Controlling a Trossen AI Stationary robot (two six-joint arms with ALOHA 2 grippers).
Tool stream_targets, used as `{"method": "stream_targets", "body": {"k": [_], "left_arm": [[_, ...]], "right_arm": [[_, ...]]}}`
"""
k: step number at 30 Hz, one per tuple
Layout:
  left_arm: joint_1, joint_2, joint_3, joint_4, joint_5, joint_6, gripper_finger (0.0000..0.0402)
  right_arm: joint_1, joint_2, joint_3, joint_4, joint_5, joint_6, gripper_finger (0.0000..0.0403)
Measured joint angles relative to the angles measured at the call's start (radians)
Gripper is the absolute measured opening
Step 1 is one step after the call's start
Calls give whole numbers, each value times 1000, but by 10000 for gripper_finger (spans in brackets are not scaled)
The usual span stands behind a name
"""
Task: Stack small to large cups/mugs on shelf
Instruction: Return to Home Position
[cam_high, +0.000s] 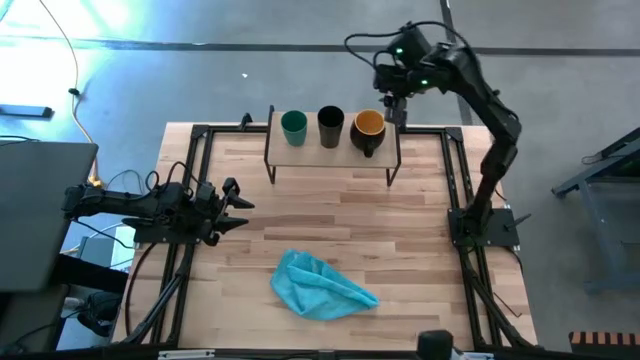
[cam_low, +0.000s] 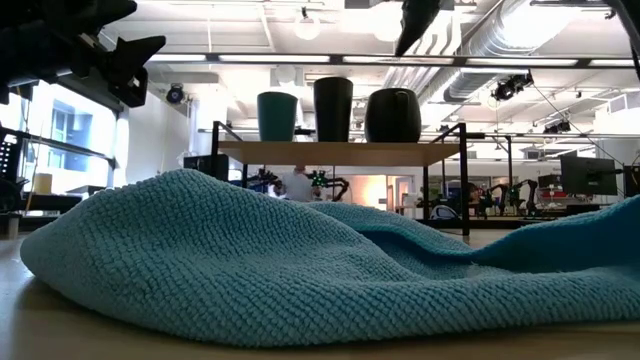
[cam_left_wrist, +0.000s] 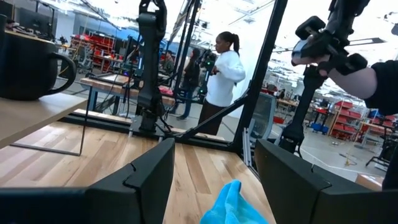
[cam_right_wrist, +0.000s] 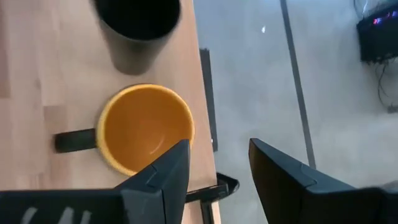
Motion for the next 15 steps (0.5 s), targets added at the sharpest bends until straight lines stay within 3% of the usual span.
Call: {"method": "stream_targets", "body": {"k": [11,15], "left_arm": [[0,0,0,-1,4,-31,211],[0,0,0,-1,4,-48,211]], "right_arm": [[-18,-178,-4,89,-336,66,158],[-34,-232,-4,134,-362,166,158]]}}
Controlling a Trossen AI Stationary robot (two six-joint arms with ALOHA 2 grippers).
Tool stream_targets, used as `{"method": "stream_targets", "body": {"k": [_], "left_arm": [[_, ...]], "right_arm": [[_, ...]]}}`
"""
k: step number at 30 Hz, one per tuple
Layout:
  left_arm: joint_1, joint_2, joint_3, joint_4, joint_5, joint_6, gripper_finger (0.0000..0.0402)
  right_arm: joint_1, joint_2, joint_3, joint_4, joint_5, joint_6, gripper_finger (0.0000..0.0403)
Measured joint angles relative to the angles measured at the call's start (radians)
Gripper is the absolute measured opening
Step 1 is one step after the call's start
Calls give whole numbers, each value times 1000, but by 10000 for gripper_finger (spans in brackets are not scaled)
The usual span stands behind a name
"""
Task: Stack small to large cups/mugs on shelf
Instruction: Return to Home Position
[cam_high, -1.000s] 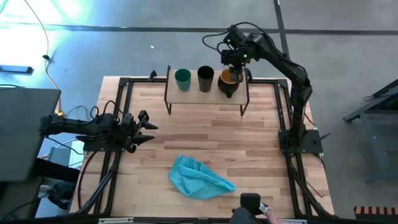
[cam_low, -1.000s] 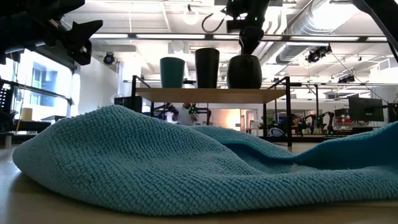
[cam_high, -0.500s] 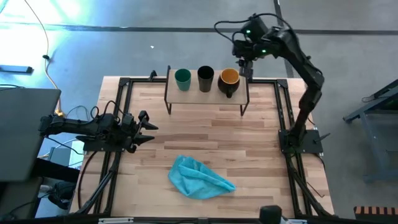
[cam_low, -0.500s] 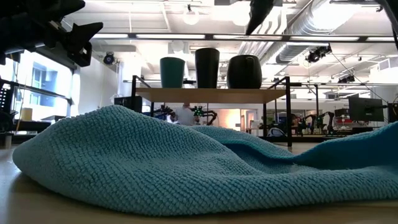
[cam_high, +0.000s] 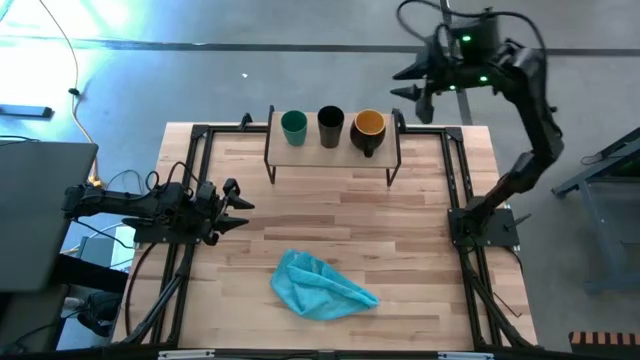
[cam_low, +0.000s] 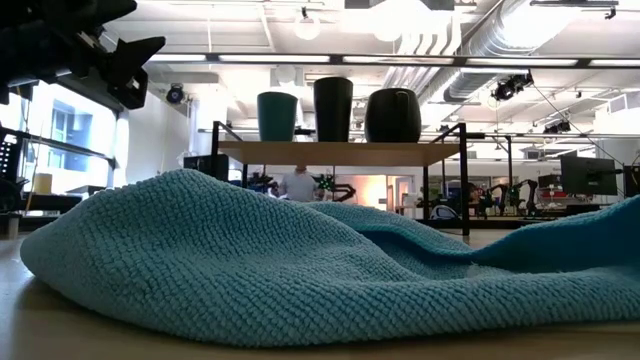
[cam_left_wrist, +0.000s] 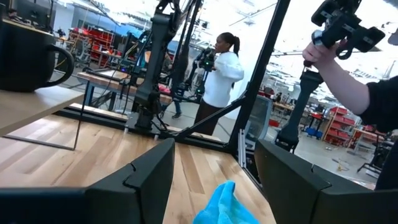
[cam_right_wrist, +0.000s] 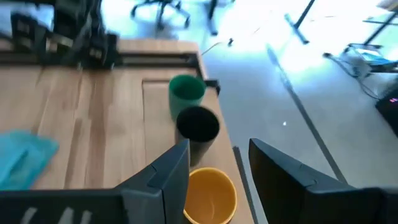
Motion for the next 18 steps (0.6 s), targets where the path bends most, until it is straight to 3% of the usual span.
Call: {"method": "stream_targets", "body": {"k": [9,18], "left_arm": [[0,0,0,2,0,-7,211],[0,0,0,3,0,-29,211]], "right_arm": [[-10,-114,0,15,-6,89,158],[-10,-207,0,16,-141,117,158]]}}
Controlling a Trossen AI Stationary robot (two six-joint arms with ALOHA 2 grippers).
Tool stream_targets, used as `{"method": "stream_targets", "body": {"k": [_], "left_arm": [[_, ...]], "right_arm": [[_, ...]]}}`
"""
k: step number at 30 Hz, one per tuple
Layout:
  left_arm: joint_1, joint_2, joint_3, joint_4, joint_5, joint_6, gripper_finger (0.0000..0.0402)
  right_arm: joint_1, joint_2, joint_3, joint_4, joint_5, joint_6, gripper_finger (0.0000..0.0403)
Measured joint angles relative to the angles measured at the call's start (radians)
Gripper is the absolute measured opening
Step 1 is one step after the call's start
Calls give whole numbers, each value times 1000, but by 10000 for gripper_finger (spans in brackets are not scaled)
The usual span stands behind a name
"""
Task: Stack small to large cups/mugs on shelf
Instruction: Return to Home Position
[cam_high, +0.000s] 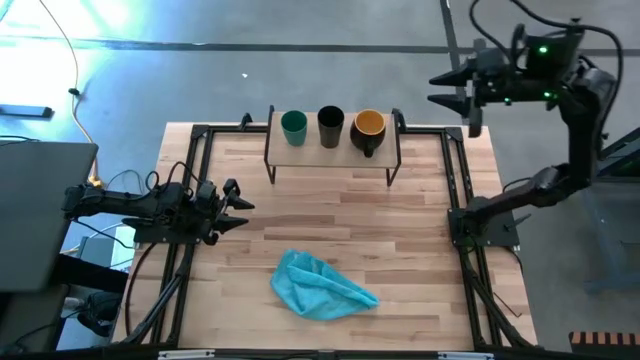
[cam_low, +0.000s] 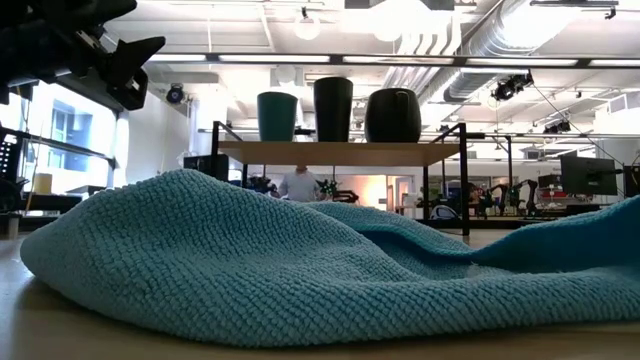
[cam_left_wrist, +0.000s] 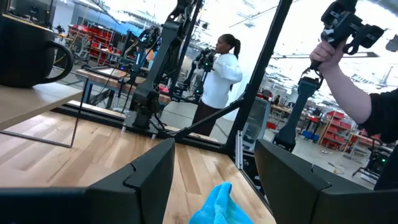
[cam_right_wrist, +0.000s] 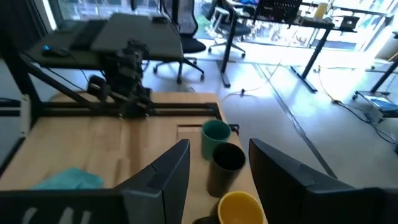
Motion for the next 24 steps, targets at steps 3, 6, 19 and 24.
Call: {"method": "stream_targets", "body": {"k": [3,6,19,24], "left_arm": [[0,0,0,0,0,-1,211],[0,0,0,0,0,-2,211],[0,0,0,2,-11,-169,211],[0,0,0,0,-11,-187,211]], "right_arm": [[0,-23,0,-1,-27,24,158],[0,-45,0,-3,-34,45,158],[0,-122,-2,-33,-35,113,158],[0,-137,-2,-34,-35,119,158]]}}
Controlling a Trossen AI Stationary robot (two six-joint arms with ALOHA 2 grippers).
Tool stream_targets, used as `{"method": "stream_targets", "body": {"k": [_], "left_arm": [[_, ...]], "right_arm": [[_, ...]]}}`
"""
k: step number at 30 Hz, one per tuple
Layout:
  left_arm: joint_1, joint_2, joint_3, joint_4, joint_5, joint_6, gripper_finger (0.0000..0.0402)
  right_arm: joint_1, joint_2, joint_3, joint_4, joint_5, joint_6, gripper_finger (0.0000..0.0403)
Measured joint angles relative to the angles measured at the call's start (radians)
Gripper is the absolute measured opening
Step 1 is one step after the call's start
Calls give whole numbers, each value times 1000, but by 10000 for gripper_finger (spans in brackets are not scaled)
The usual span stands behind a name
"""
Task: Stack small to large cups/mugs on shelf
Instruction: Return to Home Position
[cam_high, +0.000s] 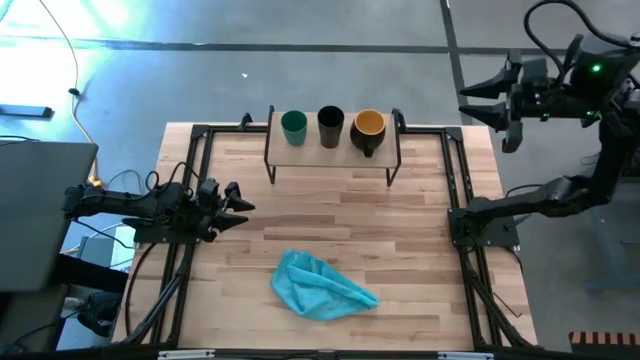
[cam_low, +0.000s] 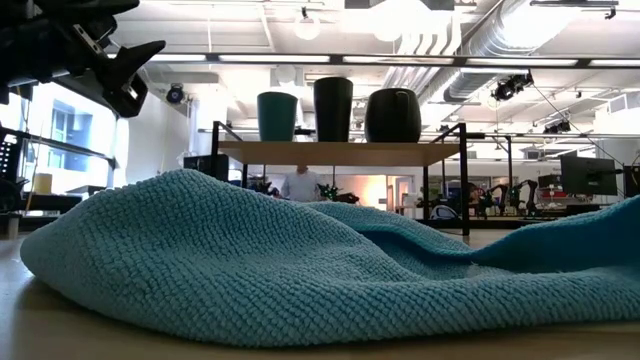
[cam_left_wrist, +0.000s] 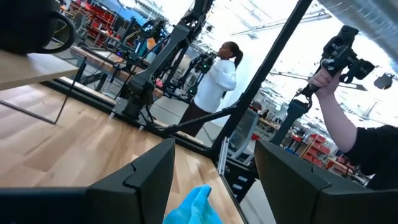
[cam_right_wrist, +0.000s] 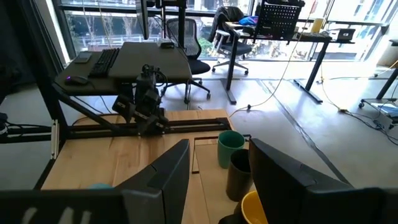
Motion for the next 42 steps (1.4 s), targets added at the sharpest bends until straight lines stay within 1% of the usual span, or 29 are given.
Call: {"method": "stream_targets", "body": {"k": [6,11,13,15,20,26,29,32,38,42], "left_arm": [[0,0,0,0,0,0,211],[0,0,0,-1,0,1,211],[0,0,0,0,0,2,211],[0,0,0,0,-1,2,211],[0,0,0,1,-1,-4,211],[0,0,0,0,-1,-50,211],[0,0,0,1,-1,-50,211],[0,0,0,1,-1,-52,211],[0,0,0,1,-1,-52,211],[0,0,0,1,-1,-53,211]], "right_arm": [[0,-11,0,-19,-11,0,158],[3,-16,0,-35,-99,-7,158],[4,-19,0,-35,-102,-6,158],[4,-24,0,-30,-76,9,158],[4,-41,0,3,79,63,158],[4,-55,-12,41,184,108,158],[4,-87,-96,95,195,132,158],[4,-143,-254,196,192,154,158],[4,-271,-605,493,187,208,158],[4,-337,-753,656,184,227,158]]}}
